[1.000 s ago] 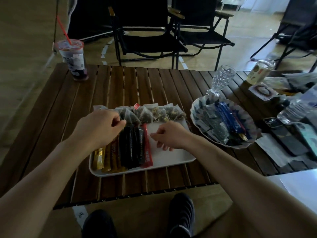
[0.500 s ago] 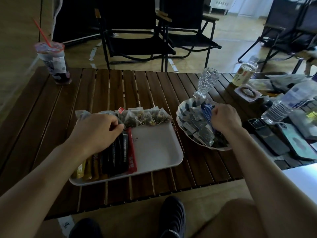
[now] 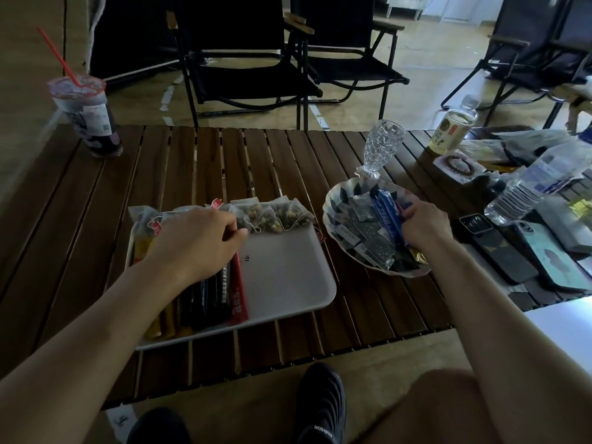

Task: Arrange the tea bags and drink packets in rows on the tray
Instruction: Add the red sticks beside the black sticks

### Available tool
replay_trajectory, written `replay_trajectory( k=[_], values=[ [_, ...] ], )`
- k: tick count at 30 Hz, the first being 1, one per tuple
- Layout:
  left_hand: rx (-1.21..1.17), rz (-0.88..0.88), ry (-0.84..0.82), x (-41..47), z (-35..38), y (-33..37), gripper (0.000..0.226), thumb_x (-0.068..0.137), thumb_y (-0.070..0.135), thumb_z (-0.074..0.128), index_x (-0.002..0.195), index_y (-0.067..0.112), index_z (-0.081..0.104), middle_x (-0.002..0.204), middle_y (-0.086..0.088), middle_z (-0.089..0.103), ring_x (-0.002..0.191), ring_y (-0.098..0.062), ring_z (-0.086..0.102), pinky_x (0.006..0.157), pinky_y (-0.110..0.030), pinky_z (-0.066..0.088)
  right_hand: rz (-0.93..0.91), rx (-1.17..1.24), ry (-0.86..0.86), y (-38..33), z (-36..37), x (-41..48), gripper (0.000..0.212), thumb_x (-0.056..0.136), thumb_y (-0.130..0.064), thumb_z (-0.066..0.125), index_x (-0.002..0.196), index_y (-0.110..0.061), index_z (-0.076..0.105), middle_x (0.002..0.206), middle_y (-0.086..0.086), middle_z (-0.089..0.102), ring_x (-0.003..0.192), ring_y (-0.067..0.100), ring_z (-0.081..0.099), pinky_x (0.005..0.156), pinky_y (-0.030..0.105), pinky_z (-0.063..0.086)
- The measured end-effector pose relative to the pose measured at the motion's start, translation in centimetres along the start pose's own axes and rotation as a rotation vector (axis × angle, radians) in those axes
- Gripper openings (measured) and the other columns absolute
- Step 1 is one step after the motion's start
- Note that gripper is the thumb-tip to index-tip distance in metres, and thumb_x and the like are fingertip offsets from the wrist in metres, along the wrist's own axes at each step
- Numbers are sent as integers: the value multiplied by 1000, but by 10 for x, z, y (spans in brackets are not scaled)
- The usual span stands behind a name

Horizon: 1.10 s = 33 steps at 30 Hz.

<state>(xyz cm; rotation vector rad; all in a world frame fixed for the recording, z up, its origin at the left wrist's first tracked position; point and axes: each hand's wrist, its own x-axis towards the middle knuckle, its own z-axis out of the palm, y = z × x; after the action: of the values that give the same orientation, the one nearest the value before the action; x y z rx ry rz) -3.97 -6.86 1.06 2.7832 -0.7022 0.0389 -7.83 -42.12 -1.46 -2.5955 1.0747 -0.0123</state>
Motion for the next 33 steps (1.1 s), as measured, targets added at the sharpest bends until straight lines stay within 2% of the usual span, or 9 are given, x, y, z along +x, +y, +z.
replay_trajectory(
  k=[11,14,16,18,21,24,27,30,33],
  values=[
    [-7,-18,-15,-2,-1,-13,24,94,49,49,79,32,52,78,10,56,68,0,49,55,-22,33,33,20,48,4,-6,-3,22,88,-10,61,107,-8,72,111,18,67,103,34,61,72,31,42],
    [-6,-21,-15,-3,-2,-16,24,94,50,49,81,30,55,77,11,54,66,1,47,54,-20,31,84,150,127,10,-4,-3,25,91,-24,64,106,-8,75,109,18,69,104,35,61,78,31,46],
    [-2,-26,-8,-5,-4,-17,25,95,50,49,83,29,57,76,12,53,66,1,47,53,-18,29,129,272,189,11,-3,-5,36,92,-39,65,105,-8,76,106,17,71,95,30,64,70,25,44],
    [-8,-35,0,-8,-7,-19,26,95,49,50,83,28,59,75,12,53,65,0,48,54,-19,29,71,313,273,6,-8,-8,31,91,-34,68,100,-5,76,98,15,74,85,26,64,65,25,42],
    [-28,-55,-14,-13,-14,-23,23,96,47,49,83,30,56,72,12,51,63,1,47,52,-20,29,-37,445,369,-15,-19,-17,26,92,-26,68,107,-6,74,105,10,73,100,26,66,82,31,49],
    [-22,-84,-18,-19,-21,-32,19,97,47,48,84,35,52,70,12,52,62,1,48,49,-21,29,-51,758,164,-47,-27,-35,30,93,-20,66,121,-11,67,100,3,71,87,17,68,79,30,56],
    [-41,-120,-25,-25,-26,-48,20,97,47,49,82,34,55,73,10,58,64,-2,56,51,-23,38,-59,1058,-318,-76,-20,-57,24,94,-9,62,117,-5,65,91,9,70,71,19,70,63,33,60],
    [-48,-135,-14,-32,-30,-62,22,96,46,50,82,32,58,78,9,58,67,-3,55,52,-24,37,-127,994,-681,-104,-2,-85,24,92,-5,60,115,1,63,92,11,70,70,16,71,58,28,60],
    [-31,-154,11,-37,-32,-69,26,96,46,50,80,28,59,78,9,56,65,-5,54,50,-25,34,-202,791,-814,-125,20,-113,20,90,-6,65,109,-4,67,92,9,73,78,17,72,65,29,59]
  ],
)
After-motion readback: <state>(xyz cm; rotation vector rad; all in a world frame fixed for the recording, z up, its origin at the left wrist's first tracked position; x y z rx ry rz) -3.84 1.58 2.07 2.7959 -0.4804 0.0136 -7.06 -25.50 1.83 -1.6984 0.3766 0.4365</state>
